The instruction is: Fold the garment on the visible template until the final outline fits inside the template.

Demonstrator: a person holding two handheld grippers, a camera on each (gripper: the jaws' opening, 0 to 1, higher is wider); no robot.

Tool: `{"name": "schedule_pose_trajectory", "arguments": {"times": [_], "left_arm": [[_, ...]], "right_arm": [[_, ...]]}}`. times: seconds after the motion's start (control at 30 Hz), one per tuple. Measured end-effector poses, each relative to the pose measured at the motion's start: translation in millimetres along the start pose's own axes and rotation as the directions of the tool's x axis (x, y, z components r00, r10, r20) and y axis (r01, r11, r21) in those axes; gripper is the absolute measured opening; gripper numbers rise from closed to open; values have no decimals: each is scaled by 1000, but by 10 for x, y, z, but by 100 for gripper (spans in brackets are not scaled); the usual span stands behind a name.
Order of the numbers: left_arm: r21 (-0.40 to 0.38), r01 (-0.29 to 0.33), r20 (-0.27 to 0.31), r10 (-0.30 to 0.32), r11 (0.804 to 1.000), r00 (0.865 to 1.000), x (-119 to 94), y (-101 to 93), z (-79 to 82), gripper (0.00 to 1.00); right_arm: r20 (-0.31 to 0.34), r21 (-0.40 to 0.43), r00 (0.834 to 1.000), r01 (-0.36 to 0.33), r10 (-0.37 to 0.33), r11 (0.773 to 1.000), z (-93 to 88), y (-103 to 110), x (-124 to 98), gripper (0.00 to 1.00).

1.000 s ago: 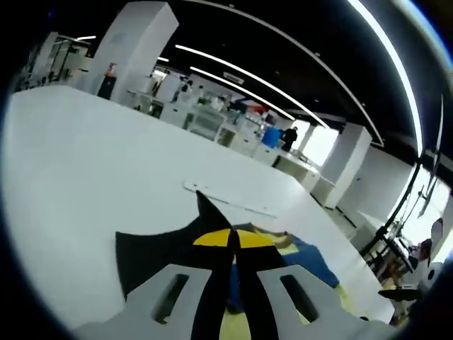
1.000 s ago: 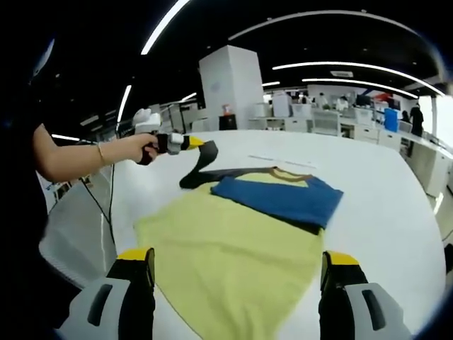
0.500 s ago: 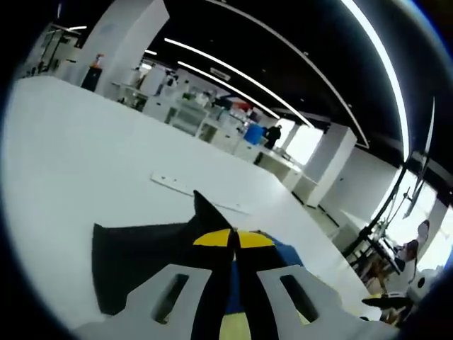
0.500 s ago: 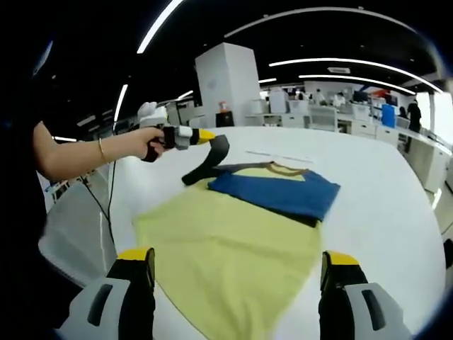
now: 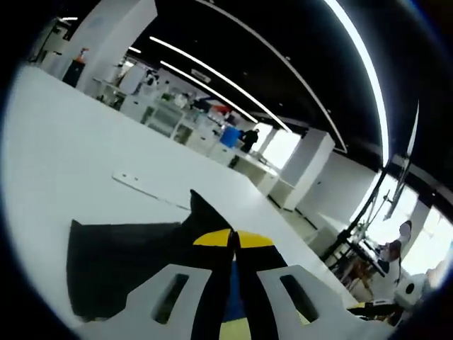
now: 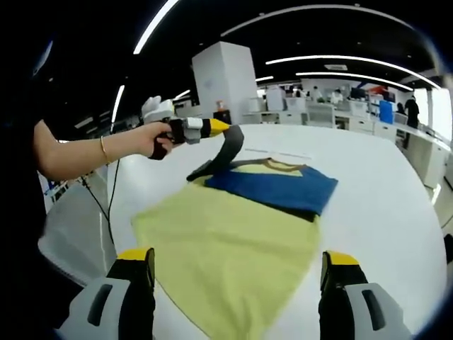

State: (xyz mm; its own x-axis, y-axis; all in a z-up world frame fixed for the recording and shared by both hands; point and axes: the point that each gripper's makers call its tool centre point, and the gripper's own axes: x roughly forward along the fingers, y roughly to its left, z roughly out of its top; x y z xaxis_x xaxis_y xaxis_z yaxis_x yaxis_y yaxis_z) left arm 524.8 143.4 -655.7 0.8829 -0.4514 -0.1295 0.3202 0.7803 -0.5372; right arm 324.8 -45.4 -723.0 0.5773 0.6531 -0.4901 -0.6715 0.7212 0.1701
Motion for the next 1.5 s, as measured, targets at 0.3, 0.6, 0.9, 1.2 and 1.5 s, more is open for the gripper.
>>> {"name": "schedule_pose_trajectory", "arguments": {"times": [0.3, 0.6, 0.9, 1.2, 1.5], "left_arm": [[15, 104, 5, -104, 994, 995, 223, -272, -79, 0], [10, 221, -13, -221, 975, 975, 384, -604, -229, 0], [72, 297, -80, -292, 952, 953, 500, -866, -425, 0], [83, 378, -89, -371, 922, 924, 602, -1141, -471, 0], [144, 462, -217, -428, 875, 878, 626, -1349, -837, 0]], "right_arm": [[-13, 4, 1000, 12, -12, 1000, -42, -35, 10, 97], [-24, 11, 1000, 14, -14, 1000, -69, -51, 27, 97], [-31, 26, 999, 20, -19, 999, -120, -57, 36, 97], [-31, 49, 999, 29, -28, 998, -162, -82, 30, 96], [-35, 75, 999, 43, -41, 996, -219, -135, 28, 96]]}}
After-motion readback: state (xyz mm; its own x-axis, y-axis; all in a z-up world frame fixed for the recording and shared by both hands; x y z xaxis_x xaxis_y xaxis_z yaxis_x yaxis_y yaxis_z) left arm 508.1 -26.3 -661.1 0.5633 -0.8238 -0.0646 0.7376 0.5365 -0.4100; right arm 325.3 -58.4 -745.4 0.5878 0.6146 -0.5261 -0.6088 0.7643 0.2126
